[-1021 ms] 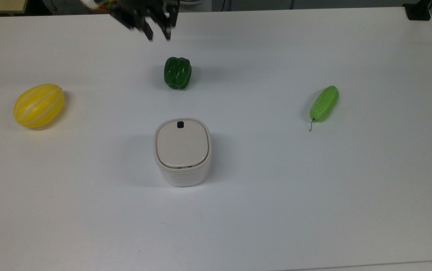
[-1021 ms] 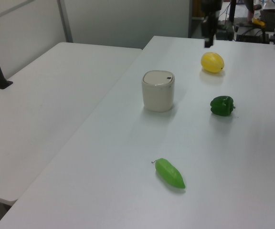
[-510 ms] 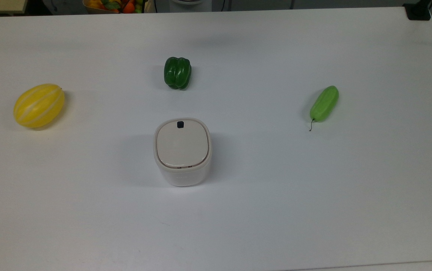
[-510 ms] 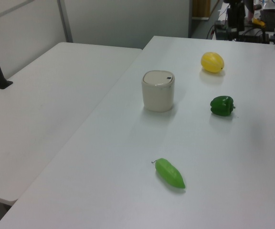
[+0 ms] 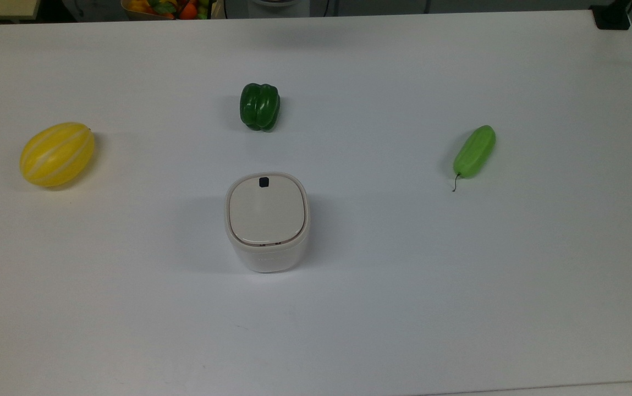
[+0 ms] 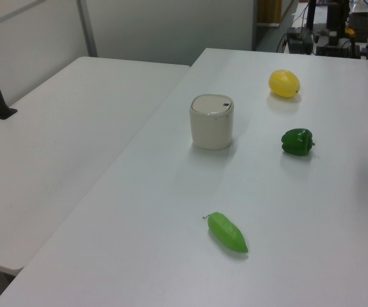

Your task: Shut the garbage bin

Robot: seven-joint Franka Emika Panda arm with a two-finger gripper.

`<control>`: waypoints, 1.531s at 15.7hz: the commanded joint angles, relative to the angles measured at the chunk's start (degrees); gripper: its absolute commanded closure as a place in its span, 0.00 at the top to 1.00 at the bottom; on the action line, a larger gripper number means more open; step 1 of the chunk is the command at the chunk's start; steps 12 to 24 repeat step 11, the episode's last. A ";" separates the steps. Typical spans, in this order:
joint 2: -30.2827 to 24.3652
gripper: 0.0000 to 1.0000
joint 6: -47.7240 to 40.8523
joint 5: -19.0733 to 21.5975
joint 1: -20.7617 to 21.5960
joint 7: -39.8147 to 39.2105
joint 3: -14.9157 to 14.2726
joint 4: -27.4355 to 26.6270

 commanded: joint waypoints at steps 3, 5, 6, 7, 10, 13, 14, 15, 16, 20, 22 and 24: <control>1.90 1.00 3.53 -0.58 -0.24 1.40 -0.44 0.35; 1.90 1.00 3.44 -0.40 -0.95 1.31 -0.53 0.79; 1.99 1.00 3.35 -0.40 -1.04 1.40 -0.53 1.14; 1.99 1.00 3.35 -0.40 -1.12 2.09 -0.53 1.40; 1.99 1.00 3.26 -0.40 -1.30 2.28 -0.70 1.76; 2.07 1.00 3.26 -0.40 -1.48 2.36 -0.70 1.93; 2.07 1.00 3.26 -0.40 -1.48 2.36 -0.70 1.93; 2.07 1.00 3.26 -0.40 -1.48 2.36 -0.70 1.93; 2.07 1.00 3.26 -0.40 -1.48 2.36 -0.70 1.93; 2.07 1.00 3.26 -0.40 -1.48 2.36 -0.70 1.93; 2.07 1.00 3.26 -0.40 -1.48 2.36 -0.70 1.93; 2.07 1.00 3.26 -0.40 -1.48 2.36 -0.70 1.93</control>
